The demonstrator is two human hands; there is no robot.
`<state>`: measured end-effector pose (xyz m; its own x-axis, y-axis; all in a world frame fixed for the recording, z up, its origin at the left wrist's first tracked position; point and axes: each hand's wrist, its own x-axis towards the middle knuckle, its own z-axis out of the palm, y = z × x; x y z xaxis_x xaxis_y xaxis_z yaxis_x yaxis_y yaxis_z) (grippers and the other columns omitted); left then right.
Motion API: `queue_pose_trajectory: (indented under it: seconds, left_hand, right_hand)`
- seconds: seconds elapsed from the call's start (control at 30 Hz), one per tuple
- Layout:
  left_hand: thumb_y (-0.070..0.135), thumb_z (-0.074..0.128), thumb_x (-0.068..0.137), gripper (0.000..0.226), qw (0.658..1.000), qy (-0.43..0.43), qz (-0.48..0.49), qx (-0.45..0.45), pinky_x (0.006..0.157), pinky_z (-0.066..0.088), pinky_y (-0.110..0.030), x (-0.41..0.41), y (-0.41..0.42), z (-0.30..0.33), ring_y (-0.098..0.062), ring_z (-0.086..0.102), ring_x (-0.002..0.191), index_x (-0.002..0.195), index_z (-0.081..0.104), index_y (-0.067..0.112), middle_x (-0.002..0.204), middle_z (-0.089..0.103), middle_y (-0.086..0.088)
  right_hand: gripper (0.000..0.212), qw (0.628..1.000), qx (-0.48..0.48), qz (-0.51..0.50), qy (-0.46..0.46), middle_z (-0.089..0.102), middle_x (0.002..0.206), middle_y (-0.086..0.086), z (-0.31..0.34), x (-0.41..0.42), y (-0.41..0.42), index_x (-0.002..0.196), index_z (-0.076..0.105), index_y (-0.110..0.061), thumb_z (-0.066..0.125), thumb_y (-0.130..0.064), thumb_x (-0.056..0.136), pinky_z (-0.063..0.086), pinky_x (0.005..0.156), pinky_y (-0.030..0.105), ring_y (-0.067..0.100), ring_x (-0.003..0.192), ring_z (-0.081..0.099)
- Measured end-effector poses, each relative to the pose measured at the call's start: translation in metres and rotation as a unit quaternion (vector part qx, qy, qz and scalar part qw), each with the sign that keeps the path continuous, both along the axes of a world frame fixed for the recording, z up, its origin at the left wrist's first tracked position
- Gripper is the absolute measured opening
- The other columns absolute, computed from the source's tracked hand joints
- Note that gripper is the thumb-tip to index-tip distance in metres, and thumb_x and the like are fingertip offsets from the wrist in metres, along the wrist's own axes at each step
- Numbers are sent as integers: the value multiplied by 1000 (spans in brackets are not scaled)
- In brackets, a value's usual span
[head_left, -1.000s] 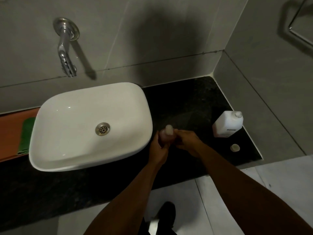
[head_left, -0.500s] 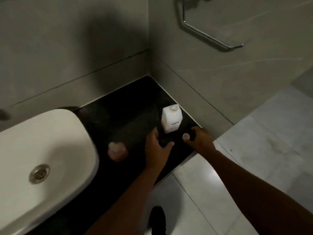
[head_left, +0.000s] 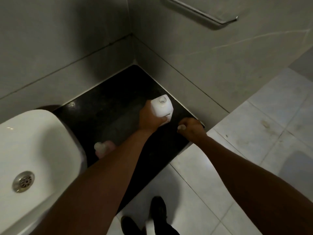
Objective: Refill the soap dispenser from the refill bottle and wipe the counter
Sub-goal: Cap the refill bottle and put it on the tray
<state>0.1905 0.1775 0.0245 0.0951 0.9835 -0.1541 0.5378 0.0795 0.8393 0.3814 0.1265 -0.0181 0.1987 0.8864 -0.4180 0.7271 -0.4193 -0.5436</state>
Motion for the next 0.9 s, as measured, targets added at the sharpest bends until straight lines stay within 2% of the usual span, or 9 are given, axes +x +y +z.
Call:
queue_pose_trajectory:
  seconds: [0.07,0.13,0.27,0.37,0.43,0.57,0.67,0.8,0.9]
  left_hand:
    - [22,97,61,84,1000,-15,14,7,101,53,-41,-5,-3,2,-29,61,123,132,54,8,133,63,-11]
    - [23,98,59,85,999,-41,28,12,101,54,-42,-10,-5,12,-25,62,122,132,55,13,132,64,-7]
    - [31,97,55,83,994,-95,22,42,96,57,-39,-23,-7,50,-16,66,112,127,58,25,122,68,6]
    - [34,97,55,83,991,-116,-13,72,93,58,-35,-32,-5,91,-13,67,111,127,57,30,122,68,9]
    - [33,96,58,79,987,-120,-46,96,91,58,-31,-39,-7,122,-9,67,108,127,57,32,120,69,10]
    - [38,95,60,75,979,-103,-83,157,81,57,-21,-50,-11,179,-2,69,101,125,59,27,113,71,12]
    - [34,95,61,65,972,-114,-91,183,70,54,-11,-59,-14,215,4,70,90,117,62,27,102,74,17]
    - [35,94,64,55,964,-109,-125,206,63,49,-2,-74,-23,250,14,67,87,107,60,43,95,70,36]
    - [40,93,66,60,962,-97,-149,206,65,52,-5,-80,-27,260,13,67,90,116,59,39,99,71,27]
  right_hand:
    - [24,997,11,-52,57,69,96,1,19,0,0,96,69,-22,78,-34,78,52,78,32,17,89,65]
    - [31,988,61,-88,116,71,91,1,50,-3,2,94,69,-19,86,-30,71,54,82,33,18,87,68]
    - [38,945,206,-99,235,63,80,6,138,-11,6,114,66,-3,80,-2,78,58,76,26,18,70,66]
    - [37,923,263,-46,277,71,100,21,215,-19,13,120,66,-6,71,2,85,58,86,31,22,81,68]
    - [32,905,305,-17,297,73,106,15,265,-28,13,118,68,-7,70,-1,86,58,88,28,16,87,71]
    - [28,885,377,81,261,76,100,-9,339,-50,12,110,73,-19,75,-10,84,54,84,18,7,95,72]
    - [27,880,390,149,228,77,102,-7,370,-61,10,109,74,-19,76,-11,83,55,86,20,10,98,72]
    - [29,872,399,198,205,77,101,-4,394,-67,3,109,74,-14,78,-8,81,56,83,20,10,94,73]
    - [33,881,373,240,166,76,103,-2,409,-67,-3,112,73,-11,79,-7,80,54,82,16,7,94,72]
